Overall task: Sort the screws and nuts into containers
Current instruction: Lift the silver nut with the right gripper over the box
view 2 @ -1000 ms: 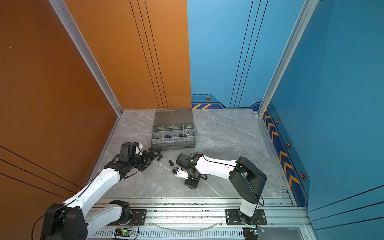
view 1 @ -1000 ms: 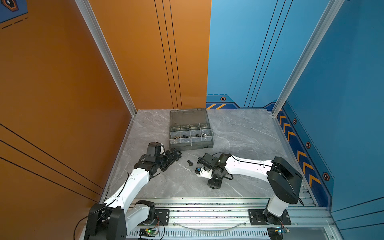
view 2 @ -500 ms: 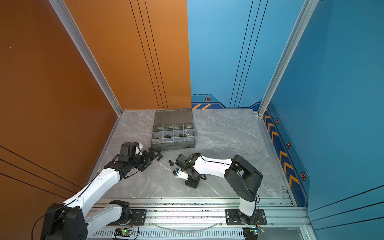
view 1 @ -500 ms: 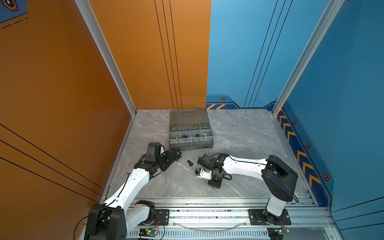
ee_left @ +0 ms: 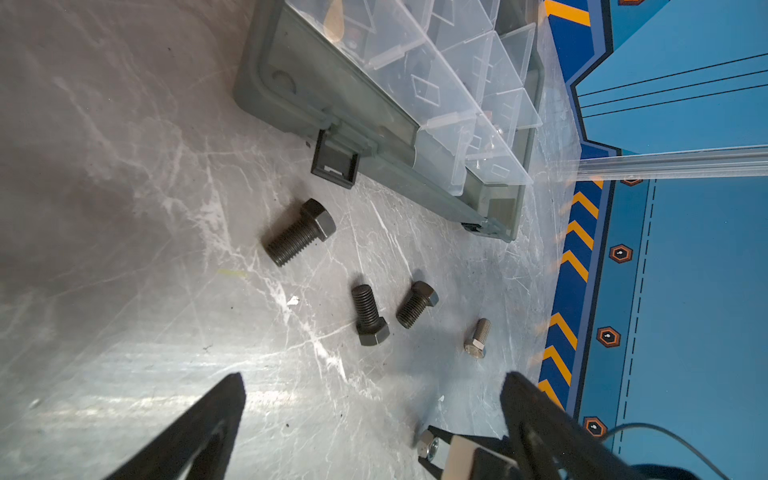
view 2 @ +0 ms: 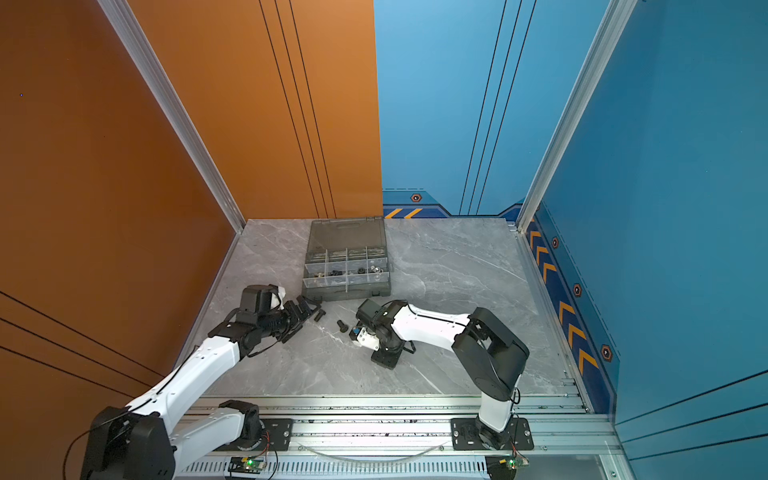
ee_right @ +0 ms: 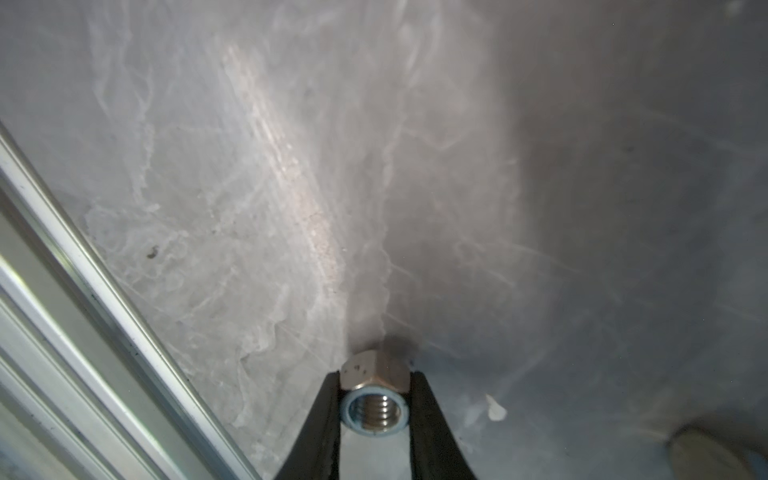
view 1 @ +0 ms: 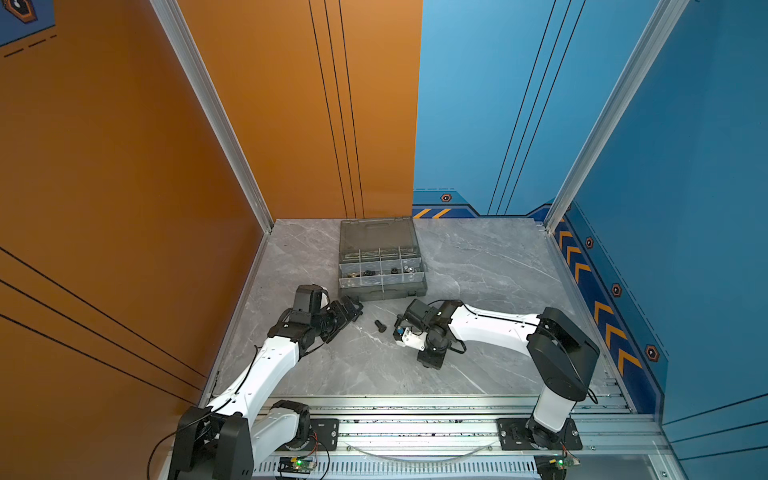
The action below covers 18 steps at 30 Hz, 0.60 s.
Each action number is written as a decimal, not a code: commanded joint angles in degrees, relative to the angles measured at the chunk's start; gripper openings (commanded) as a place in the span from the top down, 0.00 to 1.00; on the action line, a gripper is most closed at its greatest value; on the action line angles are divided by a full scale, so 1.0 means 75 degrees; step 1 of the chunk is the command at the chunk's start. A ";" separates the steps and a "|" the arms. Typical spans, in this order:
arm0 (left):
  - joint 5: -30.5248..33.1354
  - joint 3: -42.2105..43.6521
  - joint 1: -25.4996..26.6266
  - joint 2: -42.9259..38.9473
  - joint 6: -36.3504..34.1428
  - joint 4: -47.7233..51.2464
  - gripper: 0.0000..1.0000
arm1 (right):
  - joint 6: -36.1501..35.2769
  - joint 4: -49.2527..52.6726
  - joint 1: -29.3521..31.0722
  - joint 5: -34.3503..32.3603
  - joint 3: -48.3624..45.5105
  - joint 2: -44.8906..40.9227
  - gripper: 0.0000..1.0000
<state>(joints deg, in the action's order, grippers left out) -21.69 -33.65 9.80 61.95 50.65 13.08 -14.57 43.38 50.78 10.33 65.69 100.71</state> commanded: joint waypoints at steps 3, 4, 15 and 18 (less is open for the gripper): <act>-0.0025 0.0004 0.0026 0.0037 -0.0016 0.0002 0.02 | 0.0038 -0.0360 -0.0825 0.1009 0.0721 -0.0961 0.97; -0.0035 0.0018 0.0021 0.0048 0.0005 -0.0044 0.02 | 0.0021 -0.0462 -0.1068 0.1202 0.0866 -0.1013 0.97; -0.0108 0.0033 -0.0015 0.0060 -0.0027 -0.0098 0.02 | 0.0365 -0.0644 -0.2796 0.1889 0.3593 0.0492 0.98; -0.0126 0.0016 -0.0034 0.0048 -0.0068 -0.0070 0.02 | 0.0600 -0.0651 -0.3024 0.1863 0.4302 0.1198 1.00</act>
<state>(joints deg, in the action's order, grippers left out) -21.71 -33.65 9.80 61.95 50.65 13.04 -12.25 38.30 29.06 22.74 94.74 105.84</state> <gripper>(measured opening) 0.978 0.245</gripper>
